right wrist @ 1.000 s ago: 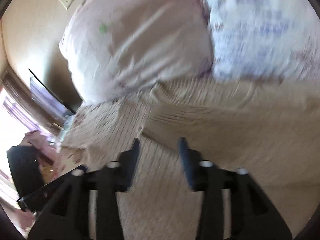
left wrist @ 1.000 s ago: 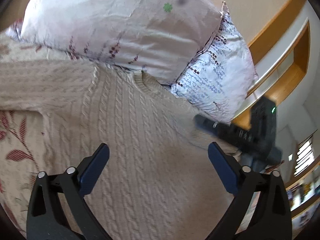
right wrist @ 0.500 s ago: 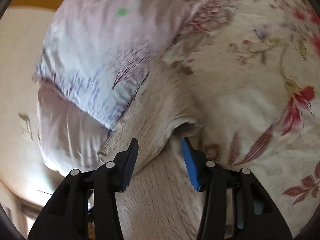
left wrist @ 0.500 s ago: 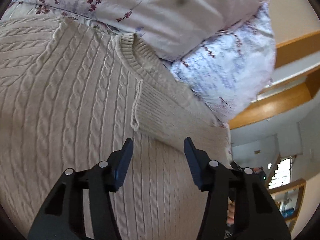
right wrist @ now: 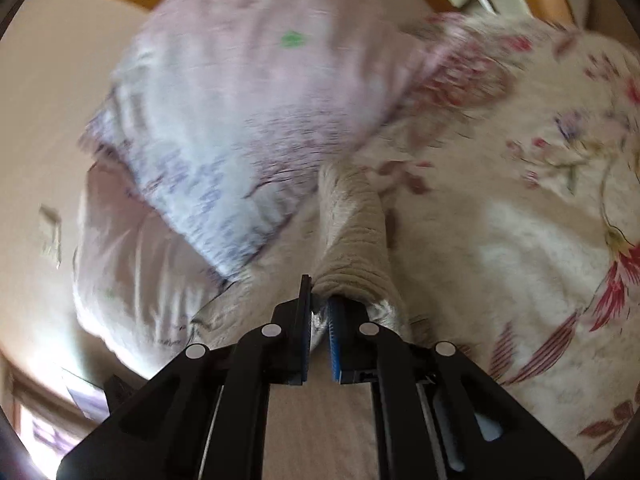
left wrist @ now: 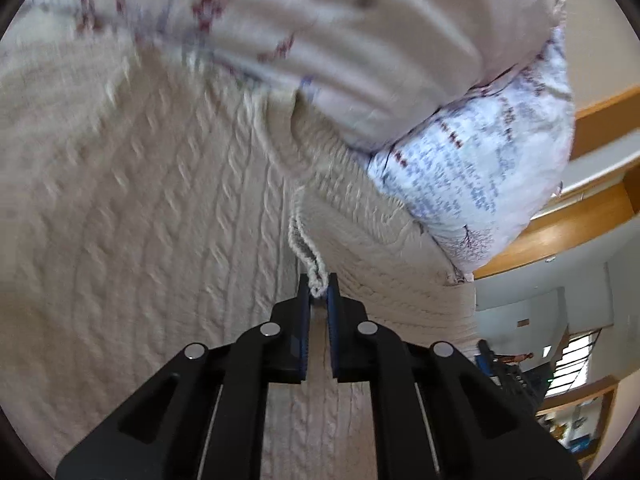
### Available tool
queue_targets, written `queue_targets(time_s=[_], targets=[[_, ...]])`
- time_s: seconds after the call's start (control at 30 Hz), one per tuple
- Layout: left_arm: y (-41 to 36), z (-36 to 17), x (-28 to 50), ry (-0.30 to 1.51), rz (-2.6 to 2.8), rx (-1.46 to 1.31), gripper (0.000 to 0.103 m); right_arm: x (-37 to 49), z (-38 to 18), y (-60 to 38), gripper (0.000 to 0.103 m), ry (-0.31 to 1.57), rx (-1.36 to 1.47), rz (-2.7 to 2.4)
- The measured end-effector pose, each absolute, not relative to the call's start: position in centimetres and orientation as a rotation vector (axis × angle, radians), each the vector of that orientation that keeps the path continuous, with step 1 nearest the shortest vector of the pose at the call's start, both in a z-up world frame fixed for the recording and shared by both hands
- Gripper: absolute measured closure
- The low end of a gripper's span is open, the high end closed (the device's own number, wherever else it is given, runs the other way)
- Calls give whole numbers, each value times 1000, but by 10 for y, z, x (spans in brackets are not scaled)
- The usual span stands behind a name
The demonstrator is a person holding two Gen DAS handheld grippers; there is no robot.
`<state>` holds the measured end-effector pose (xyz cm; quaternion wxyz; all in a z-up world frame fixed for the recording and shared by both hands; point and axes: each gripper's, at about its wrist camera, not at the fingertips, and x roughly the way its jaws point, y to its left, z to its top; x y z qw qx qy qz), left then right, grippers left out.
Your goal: Fold small clothes
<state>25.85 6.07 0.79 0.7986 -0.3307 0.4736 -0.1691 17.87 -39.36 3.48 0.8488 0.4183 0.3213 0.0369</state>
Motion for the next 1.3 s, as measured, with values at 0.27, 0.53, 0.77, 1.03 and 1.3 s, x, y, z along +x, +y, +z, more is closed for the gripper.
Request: queue_targets(time_s=[0.27, 0.53, 0.77, 1.03, 1.3], targets=[[97, -6, 250, 1038, -260, -683, 95, 184, 6, -354, 95, 849, 730, 25], [111, 9, 231, 974, -310, -678, 59, 154, 46, -349, 59, 707, 594, -86], [179, 42, 181, 833, -233, -643, 38, 195, 35, -302, 49, 825, 452, 77], [273, 18, 146, 875, -30, -816, 39, 202, 21, -257, 23, 892, 246, 87], [296, 11, 143, 869, 22, -891, 40, 144, 33, -169, 26, 822, 63, 469]])
